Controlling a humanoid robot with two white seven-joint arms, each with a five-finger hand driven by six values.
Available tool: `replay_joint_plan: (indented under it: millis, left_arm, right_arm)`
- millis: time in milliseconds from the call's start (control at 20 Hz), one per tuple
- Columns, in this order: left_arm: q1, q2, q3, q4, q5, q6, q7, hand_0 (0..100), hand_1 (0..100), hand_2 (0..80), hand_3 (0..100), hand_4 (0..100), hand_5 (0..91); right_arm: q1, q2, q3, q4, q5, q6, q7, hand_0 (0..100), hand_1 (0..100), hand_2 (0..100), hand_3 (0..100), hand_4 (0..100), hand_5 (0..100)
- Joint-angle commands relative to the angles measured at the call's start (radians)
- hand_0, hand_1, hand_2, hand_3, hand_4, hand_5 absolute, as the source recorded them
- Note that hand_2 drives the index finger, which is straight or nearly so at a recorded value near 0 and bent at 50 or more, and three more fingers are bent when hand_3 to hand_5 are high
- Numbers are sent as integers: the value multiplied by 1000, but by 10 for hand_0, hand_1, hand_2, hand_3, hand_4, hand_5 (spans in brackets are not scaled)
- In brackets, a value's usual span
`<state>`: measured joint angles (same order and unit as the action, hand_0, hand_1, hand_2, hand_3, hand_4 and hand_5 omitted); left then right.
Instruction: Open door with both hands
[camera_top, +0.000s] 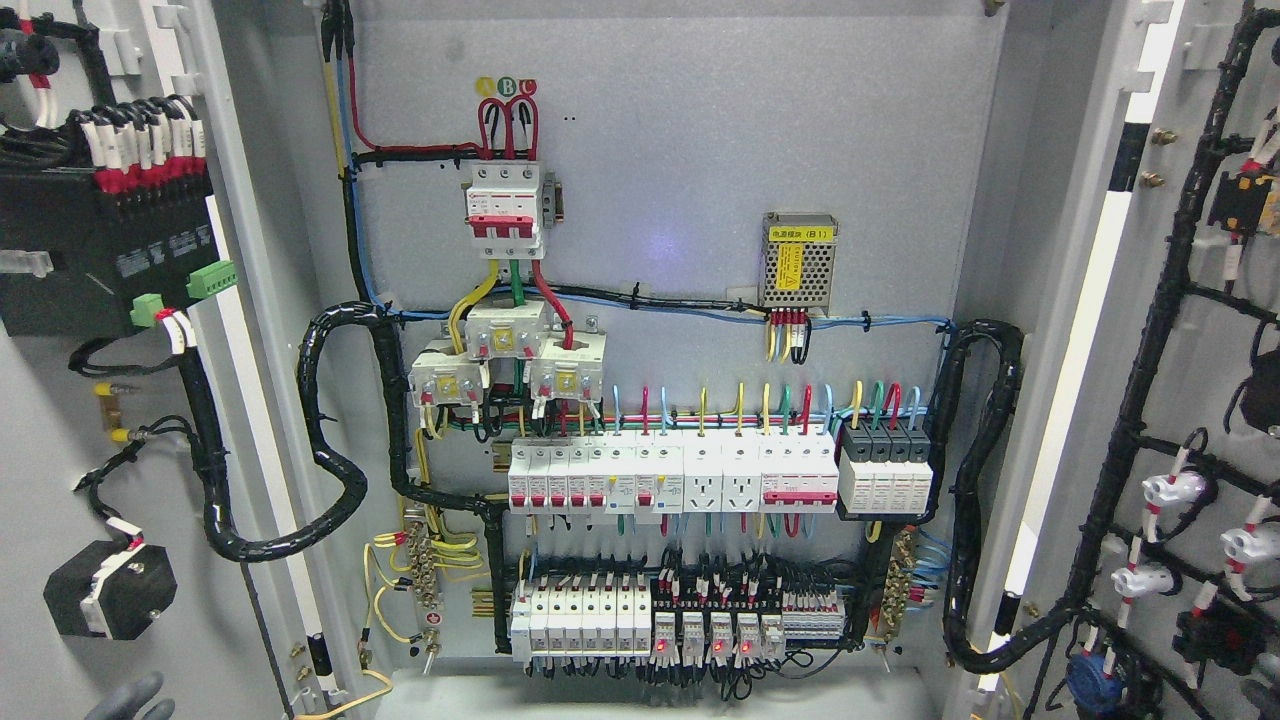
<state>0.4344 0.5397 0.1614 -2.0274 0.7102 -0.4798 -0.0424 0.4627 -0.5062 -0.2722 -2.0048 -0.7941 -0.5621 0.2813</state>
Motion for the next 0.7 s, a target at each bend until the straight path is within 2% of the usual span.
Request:
replay_joint_plan:
  millis: [0, 150, 651]
  left_arm:
    - [3, 39, 109, 38, 45, 3, -1, 0, 0, 0, 0, 0, 0]
    - [3, 40, 125, 47, 48, 4, -1, 0, 0, 0, 0, 0, 0]
    - [0, 66, 155, 117, 86, 6, -1, 0, 0, 0, 0, 0, 0]
  right_arm:
    - [31, 6, -44, -11, 0, -1, -2, 0, 0, 0, 0, 0, 0]
    - [51, 9, -70, -9, 0, -1, -2, 0, 0, 0, 0, 0, 0]
    - [91, 12, -97, 0, -2, -1, -1, 0, 0, 0, 0, 0, 0]
